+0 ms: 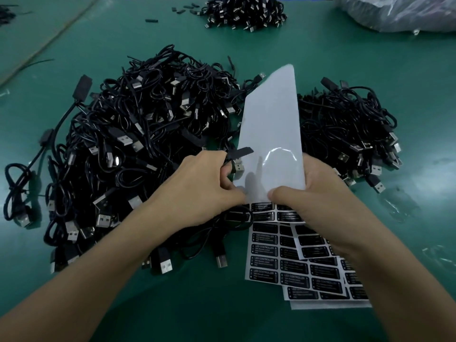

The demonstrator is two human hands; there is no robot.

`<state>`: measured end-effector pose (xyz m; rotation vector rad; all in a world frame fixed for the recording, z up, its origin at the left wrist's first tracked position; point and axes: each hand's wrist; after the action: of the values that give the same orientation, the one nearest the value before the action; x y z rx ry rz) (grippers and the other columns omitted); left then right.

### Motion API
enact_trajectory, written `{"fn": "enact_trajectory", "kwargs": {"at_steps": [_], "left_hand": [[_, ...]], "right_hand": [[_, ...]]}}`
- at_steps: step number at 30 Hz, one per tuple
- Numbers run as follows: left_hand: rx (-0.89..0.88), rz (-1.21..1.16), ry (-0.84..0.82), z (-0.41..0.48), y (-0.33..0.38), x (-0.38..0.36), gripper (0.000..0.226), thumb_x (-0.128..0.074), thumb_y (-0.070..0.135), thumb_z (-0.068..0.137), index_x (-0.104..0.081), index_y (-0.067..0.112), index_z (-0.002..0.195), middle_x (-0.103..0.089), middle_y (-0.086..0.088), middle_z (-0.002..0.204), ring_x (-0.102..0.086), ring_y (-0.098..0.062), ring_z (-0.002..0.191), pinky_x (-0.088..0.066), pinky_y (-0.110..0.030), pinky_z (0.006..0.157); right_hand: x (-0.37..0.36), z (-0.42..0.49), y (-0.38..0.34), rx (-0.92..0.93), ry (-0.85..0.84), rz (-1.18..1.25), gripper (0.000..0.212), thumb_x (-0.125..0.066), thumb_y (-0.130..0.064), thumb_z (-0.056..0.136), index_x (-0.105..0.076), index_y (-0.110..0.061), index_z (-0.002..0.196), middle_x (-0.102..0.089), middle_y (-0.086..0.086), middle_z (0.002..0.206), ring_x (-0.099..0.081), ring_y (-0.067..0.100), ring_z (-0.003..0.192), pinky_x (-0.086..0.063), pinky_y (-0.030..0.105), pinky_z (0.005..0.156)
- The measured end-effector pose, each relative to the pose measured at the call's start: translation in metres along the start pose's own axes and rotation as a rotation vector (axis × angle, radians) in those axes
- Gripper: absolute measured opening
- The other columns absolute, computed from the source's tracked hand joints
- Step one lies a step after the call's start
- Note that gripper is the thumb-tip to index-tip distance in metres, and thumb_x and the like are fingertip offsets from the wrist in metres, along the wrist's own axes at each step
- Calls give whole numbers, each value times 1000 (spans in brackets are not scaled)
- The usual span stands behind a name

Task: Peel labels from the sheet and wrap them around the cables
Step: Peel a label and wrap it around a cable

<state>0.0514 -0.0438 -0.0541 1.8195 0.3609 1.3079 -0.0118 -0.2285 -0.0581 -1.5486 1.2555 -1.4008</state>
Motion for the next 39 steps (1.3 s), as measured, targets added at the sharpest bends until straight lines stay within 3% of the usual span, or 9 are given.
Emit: {"fn": "enact_trajectory", "kwargs": {"at_steps": [6, 11, 13, 17, 24, 28, 31, 34, 39], "left_hand": [[108, -421, 29, 8, 0, 11, 44, -73, 3, 73, -32, 20, 75, -53, -3, 58, -60, -18, 54, -47, -30, 53], [128, -631, 7, 8, 4, 15, 50, -74, -4, 77, -30, 21, 75, -47, 2, 52, -58, -17, 44, -44, -21, 40], [131, -667, 9, 8, 4, 15, 50, -75, -3, 76, -30, 21, 75, -51, 1, 50, -58, -17, 44, -45, -21, 40], [131, -673, 31, 8, 5, 13, 51, -75, -2, 77, -30, 20, 76, -52, 0, 48, -56, -17, 44, -44, -22, 39], [134, -672, 8, 6, 8, 11, 52, -77, 0, 75, -29, 20, 77, -49, 1, 50, -56, -18, 44, -43, -23, 40], [137, -663, -6, 5, 8, 11, 52, -78, 2, 75, -30, 21, 77, -51, 1, 51, -56, -18, 46, -43, -23, 41], [145, -642, 2, 3, 10, 10, 38, -75, 20, 85, -38, 19, 75, -64, -2, 61, -59, -19, 51, -45, -23, 43], [187, -584, 12, 4, 13, 6, 44, -48, 46, 102, -46, 23, 64, -72, -4, 69, -64, -19, 55, -49, -26, 48], [108, -441, 43, 2, 12, 4, 52, -35, 26, 103, -52, 25, 54, -76, -1, 79, -64, -10, 69, -50, -28, 68]], "right_hand": [[9, -5, 1, 18, 136, -415, 39, -76, -26, 78, -52, -34, 108, -59, -14, 89, -58, -7, 77, -44, 12, 51], [5, -10, -2, 22, 314, -719, 76, -76, -56, 71, -34, -35, 131, -41, -17, 91, -41, 13, 87, -37, 36, 71], [4, -11, -6, 211, 443, -701, 68, -74, -51, 72, -44, -31, 129, -39, -15, 94, -40, 8, 81, -35, 32, 65], [-10, -14, -13, 546, 411, -673, 27, -79, -33, 75, -68, -20, 97, -46, -6, 89, -48, 11, 76, -41, 25, 56], [-28, -12, -3, 587, 461, -697, 11, -83, -16, 79, -74, -14, 86, -50, -2, 80, -45, 11, 73, -32, 21, 47], [-31, -10, -1, 579, 493, -673, 6, -74, -21, 83, -76, -15, 84, -52, -3, 77, -46, 10, 71, -27, 14, 50], [-28, -8, 0, 516, 467, -585, 5, -75, -22, 87, -78, -20, 83, -55, -6, 78, -49, 6, 69, -33, 15, 54], [-20, -6, -2, 406, 443, -321, 12, -76, -24, 86, -74, -33, 77, -63, -14, 81, -58, 2, 74, -39, 8, 62], [-13, -4, -13, 146, 257, 393, 16, -75, -10, 85, -78, -21, 74, -71, -2, 69, -62, 7, 60, -40, 10, 45]]}}
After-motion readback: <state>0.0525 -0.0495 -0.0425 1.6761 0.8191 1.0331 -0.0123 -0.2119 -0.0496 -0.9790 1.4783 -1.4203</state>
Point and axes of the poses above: each hand's wrist, its own z-axis towards the middle knuckle, its own x-axis out of the back of the hand, y = z × x
